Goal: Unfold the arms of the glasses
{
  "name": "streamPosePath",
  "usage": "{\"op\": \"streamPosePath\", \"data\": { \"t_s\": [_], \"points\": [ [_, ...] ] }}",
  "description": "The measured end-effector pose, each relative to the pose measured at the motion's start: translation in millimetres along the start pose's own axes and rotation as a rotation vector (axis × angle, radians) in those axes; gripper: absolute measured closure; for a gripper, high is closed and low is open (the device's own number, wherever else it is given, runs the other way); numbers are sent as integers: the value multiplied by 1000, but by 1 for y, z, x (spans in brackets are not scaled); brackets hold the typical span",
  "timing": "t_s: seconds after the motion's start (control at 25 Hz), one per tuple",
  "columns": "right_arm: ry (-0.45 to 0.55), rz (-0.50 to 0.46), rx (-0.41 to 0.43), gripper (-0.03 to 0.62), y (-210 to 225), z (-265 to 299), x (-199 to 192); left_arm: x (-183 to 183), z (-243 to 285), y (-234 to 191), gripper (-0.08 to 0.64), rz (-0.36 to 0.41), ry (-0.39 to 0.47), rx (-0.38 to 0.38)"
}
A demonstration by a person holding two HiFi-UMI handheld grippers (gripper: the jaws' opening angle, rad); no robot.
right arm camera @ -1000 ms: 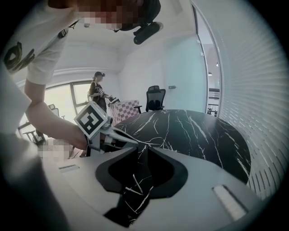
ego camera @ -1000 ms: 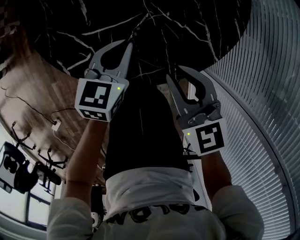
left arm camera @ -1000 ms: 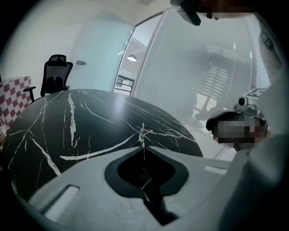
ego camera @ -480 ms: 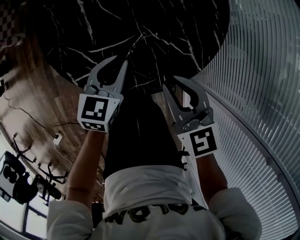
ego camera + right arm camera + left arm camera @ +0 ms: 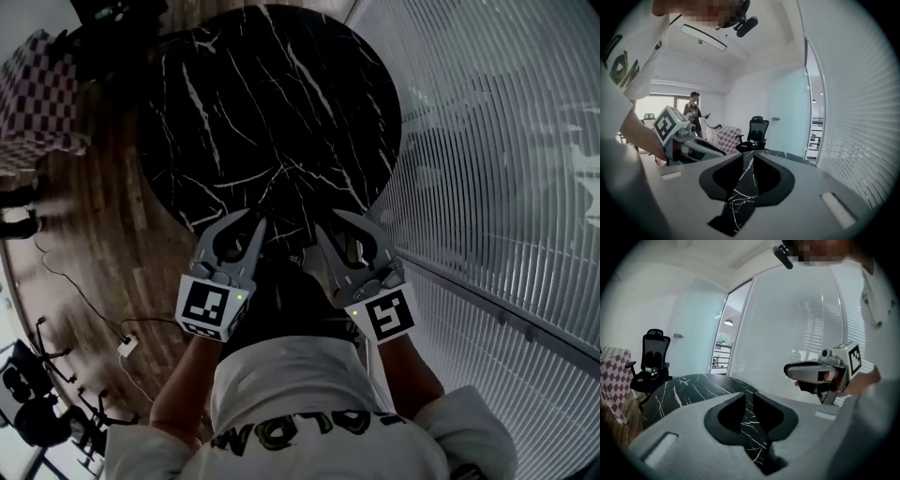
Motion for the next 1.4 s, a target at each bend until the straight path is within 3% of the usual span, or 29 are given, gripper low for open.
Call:
{"op": "streamPosePath", "data": {
  "t_s": [0.32,0.64,1.12,1.4],
  "points": [
    [104,-52,18,523,-20,-44,61,50,-53,39,518,-7,119,-35],
    [120,-34,41,523,-33,-79,92,81,-92,73,523,35,165,-101],
    [127,26,86,523,-45,-83,101,103,-109,86,554,62,209,-125],
    [135,23,68,548,-45,-88,107,110,-110,87,555,57,232,-119]
  ]
}}
Point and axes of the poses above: the fingertips, and each gripper's own axes: z forward along the fingers, y to its right, x out of its top, the point moved 2 cm from there along -z, backward along the fingers, and after that the axes turned 15 degrees about -y, right-handed, at the moved point
